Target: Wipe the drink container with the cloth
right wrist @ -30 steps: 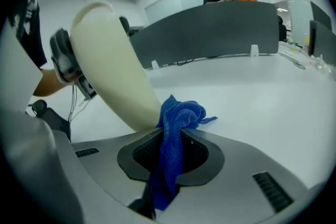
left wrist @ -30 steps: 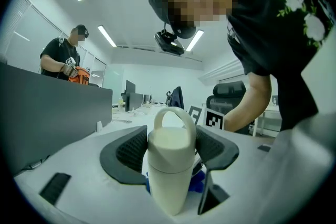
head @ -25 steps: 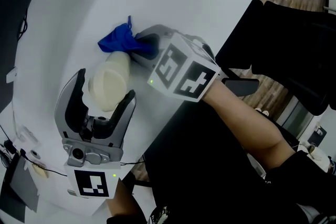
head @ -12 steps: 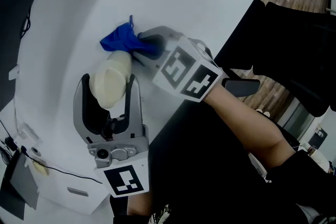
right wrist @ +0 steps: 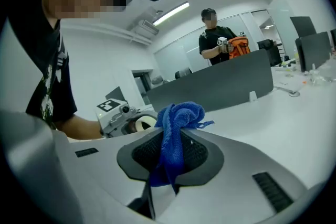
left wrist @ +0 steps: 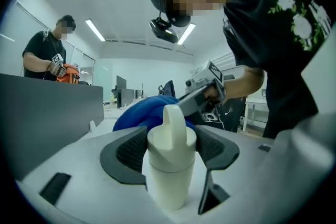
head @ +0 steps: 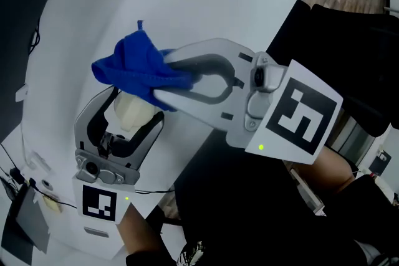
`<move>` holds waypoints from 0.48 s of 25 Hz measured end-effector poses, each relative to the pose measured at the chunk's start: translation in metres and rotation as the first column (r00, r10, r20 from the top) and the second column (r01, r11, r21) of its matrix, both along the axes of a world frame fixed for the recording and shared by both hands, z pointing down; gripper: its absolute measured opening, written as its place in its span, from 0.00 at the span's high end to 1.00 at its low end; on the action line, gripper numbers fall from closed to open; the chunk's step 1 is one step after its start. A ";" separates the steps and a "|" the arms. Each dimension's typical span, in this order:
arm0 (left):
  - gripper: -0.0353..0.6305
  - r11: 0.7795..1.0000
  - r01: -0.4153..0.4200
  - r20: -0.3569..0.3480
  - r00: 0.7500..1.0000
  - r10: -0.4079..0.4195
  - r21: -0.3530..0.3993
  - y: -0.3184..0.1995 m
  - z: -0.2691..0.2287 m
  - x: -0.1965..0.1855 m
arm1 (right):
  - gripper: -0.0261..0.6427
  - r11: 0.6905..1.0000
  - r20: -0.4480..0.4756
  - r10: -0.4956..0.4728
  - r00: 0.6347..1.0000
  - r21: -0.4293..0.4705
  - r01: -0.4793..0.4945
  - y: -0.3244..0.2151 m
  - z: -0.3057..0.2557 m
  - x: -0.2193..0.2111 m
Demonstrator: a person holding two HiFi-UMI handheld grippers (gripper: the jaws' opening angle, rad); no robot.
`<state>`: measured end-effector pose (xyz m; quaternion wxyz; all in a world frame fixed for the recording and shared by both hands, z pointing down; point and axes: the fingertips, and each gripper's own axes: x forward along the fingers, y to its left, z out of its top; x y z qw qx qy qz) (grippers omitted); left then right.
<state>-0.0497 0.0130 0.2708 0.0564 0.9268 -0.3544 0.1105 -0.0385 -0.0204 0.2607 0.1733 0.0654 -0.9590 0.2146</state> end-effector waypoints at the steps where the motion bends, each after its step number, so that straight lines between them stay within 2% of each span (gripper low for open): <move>1: 0.53 1.000 0.004 -0.002 1.000 -0.004 0.003 -0.001 -0.001 0.001 | 0.86 1.000 -0.021 -0.011 1.000 0.007 0.011 0.002 0.004 -0.001; 7: 0.52 1.000 -0.006 -0.024 1.000 0.007 0.025 0.002 -0.008 0.005 | 0.87 0.999 -0.211 0.038 0.977 0.013 -0.037 0.004 0.069 0.004; 10: 0.52 1.000 -0.004 -0.043 0.999 0.005 0.027 0.002 -0.009 0.005 | 0.88 0.997 -0.301 0.020 0.953 0.079 0.004 0.001 0.111 -0.001; 12: 0.52 1.000 -0.002 -0.046 0.999 0.003 0.025 0.002 -0.008 0.006 | 0.88 0.995 -0.371 0.004 0.929 0.091 0.031 0.002 0.133 -0.001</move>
